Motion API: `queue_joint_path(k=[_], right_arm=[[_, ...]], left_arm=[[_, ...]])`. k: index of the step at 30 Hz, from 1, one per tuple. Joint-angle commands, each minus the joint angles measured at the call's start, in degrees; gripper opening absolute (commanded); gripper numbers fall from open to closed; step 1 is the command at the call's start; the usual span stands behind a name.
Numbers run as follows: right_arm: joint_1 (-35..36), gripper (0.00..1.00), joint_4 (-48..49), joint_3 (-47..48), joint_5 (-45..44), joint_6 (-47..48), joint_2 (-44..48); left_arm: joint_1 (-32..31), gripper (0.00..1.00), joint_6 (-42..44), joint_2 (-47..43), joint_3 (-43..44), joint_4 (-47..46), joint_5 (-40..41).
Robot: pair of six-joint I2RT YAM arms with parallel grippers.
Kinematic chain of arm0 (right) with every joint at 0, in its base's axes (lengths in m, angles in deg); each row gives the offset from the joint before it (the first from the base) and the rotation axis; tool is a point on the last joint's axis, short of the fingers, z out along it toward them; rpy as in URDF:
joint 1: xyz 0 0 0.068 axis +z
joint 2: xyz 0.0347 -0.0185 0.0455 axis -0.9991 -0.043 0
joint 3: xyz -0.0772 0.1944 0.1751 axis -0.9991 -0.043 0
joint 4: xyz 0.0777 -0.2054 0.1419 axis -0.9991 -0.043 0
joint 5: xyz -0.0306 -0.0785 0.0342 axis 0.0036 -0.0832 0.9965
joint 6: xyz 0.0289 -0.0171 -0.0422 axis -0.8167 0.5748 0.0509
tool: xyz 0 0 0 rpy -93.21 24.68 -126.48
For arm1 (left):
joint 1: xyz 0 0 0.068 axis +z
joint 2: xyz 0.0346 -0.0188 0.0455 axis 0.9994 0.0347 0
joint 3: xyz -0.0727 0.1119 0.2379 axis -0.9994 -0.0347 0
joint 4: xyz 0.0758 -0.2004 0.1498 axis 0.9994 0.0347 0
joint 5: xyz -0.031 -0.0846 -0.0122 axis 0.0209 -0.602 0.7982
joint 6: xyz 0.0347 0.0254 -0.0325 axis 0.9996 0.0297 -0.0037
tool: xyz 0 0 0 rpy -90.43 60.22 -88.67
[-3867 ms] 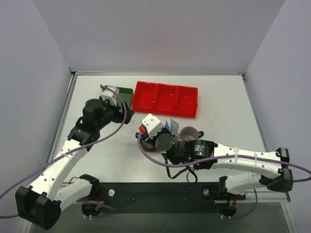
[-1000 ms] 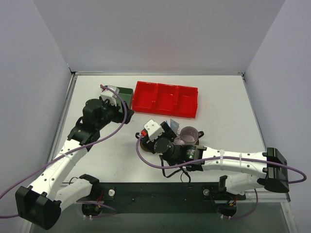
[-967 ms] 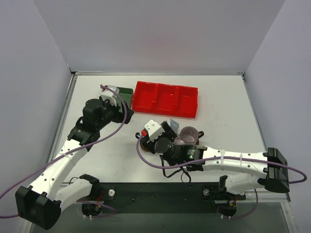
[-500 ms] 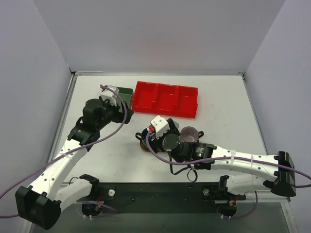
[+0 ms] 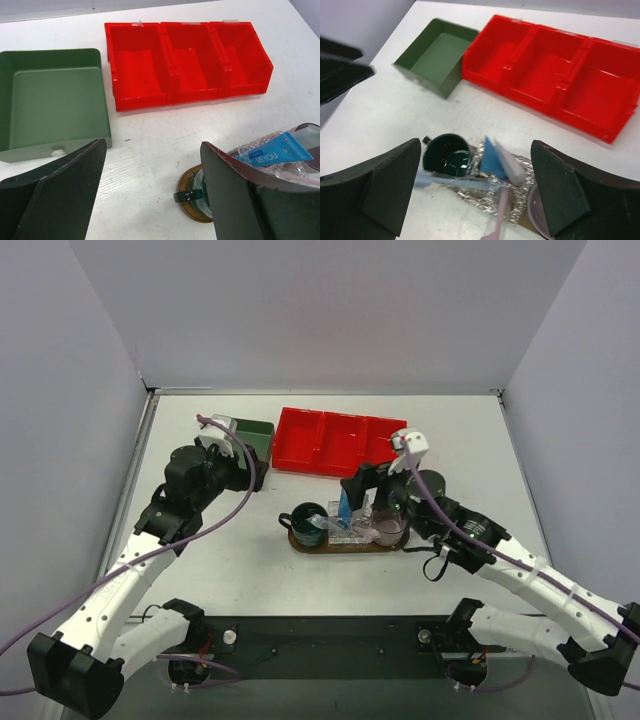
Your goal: Prepare toiletry sets of a toothbrush and toothpaste on the tray
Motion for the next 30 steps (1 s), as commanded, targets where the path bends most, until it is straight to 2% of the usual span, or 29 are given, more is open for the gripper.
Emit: queue_joint_path(k=[1,5,10,18,30], right_arm=[[-8.6,0.86,-4.8,0.1,2.9,-9.4,4.3],[-20.1,0.86,-10.8,-1.6,5.3,-14.1,6.9],[-27.1,0.86,-14.5,-3.9,4.5,-15.4,11.9],[-28.0,0.85,-19.9,-3.8,-5.4,-10.2,18.0],[-27.9,0.85,-21.8,-3.8,-8.0,-7.1,19.3]], left_arm=[[0.3,0.87,-1.0,-2.4,0.9,-0.3,7.5],[0.3,0.88,-1.3,-4.6,0.5,-0.5,10.4],[0.2,0.92,-1.4,-8.7,-1.4,-2.4,12.3],[0.2,0.94,-1.1,-11.9,-2.3,-3.3,16.5],[0.0,0.94,-1.0,-12.2,-2.5,-3.7,16.8]])
